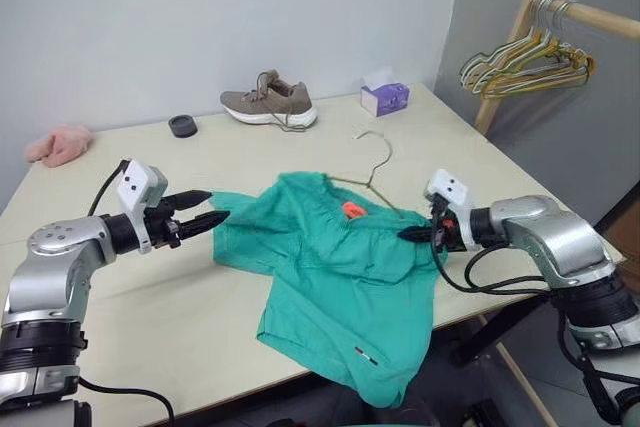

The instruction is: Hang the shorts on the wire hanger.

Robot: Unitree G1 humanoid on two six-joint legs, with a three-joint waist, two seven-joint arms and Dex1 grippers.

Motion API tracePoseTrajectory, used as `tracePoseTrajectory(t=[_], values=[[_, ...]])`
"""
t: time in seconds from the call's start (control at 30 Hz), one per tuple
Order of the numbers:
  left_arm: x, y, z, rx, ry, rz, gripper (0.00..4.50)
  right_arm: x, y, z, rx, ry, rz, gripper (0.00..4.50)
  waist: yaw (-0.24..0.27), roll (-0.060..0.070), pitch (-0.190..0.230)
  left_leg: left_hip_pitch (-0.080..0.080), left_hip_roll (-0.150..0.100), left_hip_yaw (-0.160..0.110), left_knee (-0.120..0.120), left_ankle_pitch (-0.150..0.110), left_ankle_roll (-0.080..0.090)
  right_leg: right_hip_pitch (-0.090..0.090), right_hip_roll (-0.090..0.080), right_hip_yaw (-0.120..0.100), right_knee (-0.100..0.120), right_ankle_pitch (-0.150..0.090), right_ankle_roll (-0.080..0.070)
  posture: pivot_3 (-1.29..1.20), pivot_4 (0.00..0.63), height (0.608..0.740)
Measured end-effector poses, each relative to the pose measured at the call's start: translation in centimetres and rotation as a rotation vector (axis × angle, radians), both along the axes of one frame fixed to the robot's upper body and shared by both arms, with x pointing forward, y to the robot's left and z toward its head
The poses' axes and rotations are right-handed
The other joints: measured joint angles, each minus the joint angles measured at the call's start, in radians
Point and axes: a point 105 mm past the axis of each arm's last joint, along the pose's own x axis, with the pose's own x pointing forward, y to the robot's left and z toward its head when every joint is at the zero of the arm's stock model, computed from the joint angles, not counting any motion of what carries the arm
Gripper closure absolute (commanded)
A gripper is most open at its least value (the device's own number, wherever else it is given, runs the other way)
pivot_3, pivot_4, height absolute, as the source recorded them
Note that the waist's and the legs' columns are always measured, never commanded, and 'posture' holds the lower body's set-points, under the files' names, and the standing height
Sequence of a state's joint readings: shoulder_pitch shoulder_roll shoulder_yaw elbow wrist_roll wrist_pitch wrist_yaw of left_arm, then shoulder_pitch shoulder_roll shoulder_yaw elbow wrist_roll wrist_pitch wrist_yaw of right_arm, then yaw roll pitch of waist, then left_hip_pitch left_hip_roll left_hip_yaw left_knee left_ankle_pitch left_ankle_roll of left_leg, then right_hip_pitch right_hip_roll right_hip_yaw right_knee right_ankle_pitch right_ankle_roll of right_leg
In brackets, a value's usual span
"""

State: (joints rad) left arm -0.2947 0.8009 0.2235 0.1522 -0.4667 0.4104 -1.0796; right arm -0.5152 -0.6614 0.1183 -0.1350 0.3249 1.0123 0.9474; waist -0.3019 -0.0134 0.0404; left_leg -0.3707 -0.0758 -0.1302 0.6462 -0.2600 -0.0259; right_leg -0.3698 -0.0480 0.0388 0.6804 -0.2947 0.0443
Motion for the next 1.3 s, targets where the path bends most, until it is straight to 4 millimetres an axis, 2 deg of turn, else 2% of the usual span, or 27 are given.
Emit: tracePoseTrajectory(t=[0.1, 0.27, 0.4, 0.47, 0.57, 0.77, 0.93, 1.07, 1.2, 1.3], values=[[-0.5, -2.9, 0.3, -0.059, 0.016, -0.094, 0.03, -0.8, -1.7, -0.3, 0.037, 0.046, -0.106, 4.5, 0.003, -0.001, -0.001, -0.005, -0.001, -0.001, 0.001, 0.0, 0.0, -0.003, -0.001, -0.001, 0.0, 0.0, 0.0, -0.37, 0.0, 0.74], [-1.5, -9.5, 1.7, -0.179, 0.018, -0.307, 0.03, -2.6, -6.8, -0.6, 0.079, 0.103, -0.389, 4.5, 0.002, -0.001, -0.001, -0.008, -0.002, 0.0, 0.004, 0.0, 0.001, -0.004, -0.002, -0.002, 0.0, 0.001, 0.001, -0.43, 0.0, 0.74], [-2.2, -13.9, 3.7, -0.233, -0.011, -0.469, 0.03, -4.0, -12.2, 0.4, 0.068, 0.102, -0.663, 4.5, -0.01, 0.004, -0.003, -0.007, -0.002, 0.001, 0.007, 0.0, 0.001, -0.002, -0.002, -0.002, 0.0, -0.001, 0.007, -0.48, 0.0, 0.74], [-2.4, -15.9, 4.4, -0.247, -0.028, -0.536, 0.03, -5.6, -15.5, 0.8, 0.035, 0.111, -0.813, 4.5, -0.017, 0.006, -0.005, -0.008, -0.002, 0.001, 0.01, -0.001, 0.002, -0.001, -0.001, -0.002, 0.0, -0.002, 0.008, -0.51, 0.0, 0.74], [-2.5, -17.8, 4.6, -0.252, -0.037, -0.591, 0.03, -7.6, -19.5, 1.4, -0.003, 0.1, -1.004, 4.5, -0.038, 0.01, -0.008, -0.007, -0.001, 0.003, 0.012, -0.002, 0.004, 0.001, 0.0, -0.001, 0.0, -0.002, 0.009, -0.53, 0.0, 0.74], [-2.8, -21.2, 4.9, -0.243, -0.092, -0.671, 0.03, -10.1, -24.4, 3.8, -0.096, 0.0, -1.243, 4.5, -0.096, 0.017, -0.012, -0.007, -0.002, 0.007, 0.014, -0.005, 0.009, 0.002, 0.0, 0.002, -0.001, -0.004, 0.012, -0.58, 0.016, 0.74], [-2.2, -23.1, 5.2, -0.234, -0.145, -0.662, 0.03, -10.0, -26.5, 7.2, -0.156, -0.152, -1.333, 4.5, -0.144, 0.015, -0.011, -0.004, -0.002, 0.01, 0.014, -0.009, 0.014, 0.008, 0.0, 0.001, -0.003, -0.006, 0.015, -0.57, 0.024, 0.74], [-2.1, -24.5, 5.6, -0.229, -0.195, -0.657, 0.03, -8.8, -27.3, 10.3, -0.163, -0.273, -1.363, 4.5, -0.179, 0.012, -0.005, 0.009, -0.002, 0.015, 0.014, -0.018, 0.019, 0.025, -0.001, 0.003, -0.011, -0.011, 0.018, -0.56, 0.027, 0.74], [-1.9, -25.2, 6.5, -0.212, -0.254, -0.642, 0.03, -7.5, -28.0, 11.7, -0.143, -0.307, -1.383, 4.5, -0.196, 0.013, -0.004, 0.013, -0.002, 0.017, 0.014, -0.02, 0.021, 0.033, -0.001, 0.004, -0.02, -0.011, 0.02, -0.53, 0.029, 0.74], [-1.8, -25.6, 7.3, -0.203, -0.309, -0.636, 0.03, -6.7, -28.6, 11.6, -0.123, -0.283, -1.402, 4.5, -0.195, 0.012, -0.004, 0.013, -0.003, 0.019, 0.015, -0.021, 0.022, 0.034, -0.003, 0.006, -0.023, -0.009, 0.023, -0.52, 0.032, 0.74]])
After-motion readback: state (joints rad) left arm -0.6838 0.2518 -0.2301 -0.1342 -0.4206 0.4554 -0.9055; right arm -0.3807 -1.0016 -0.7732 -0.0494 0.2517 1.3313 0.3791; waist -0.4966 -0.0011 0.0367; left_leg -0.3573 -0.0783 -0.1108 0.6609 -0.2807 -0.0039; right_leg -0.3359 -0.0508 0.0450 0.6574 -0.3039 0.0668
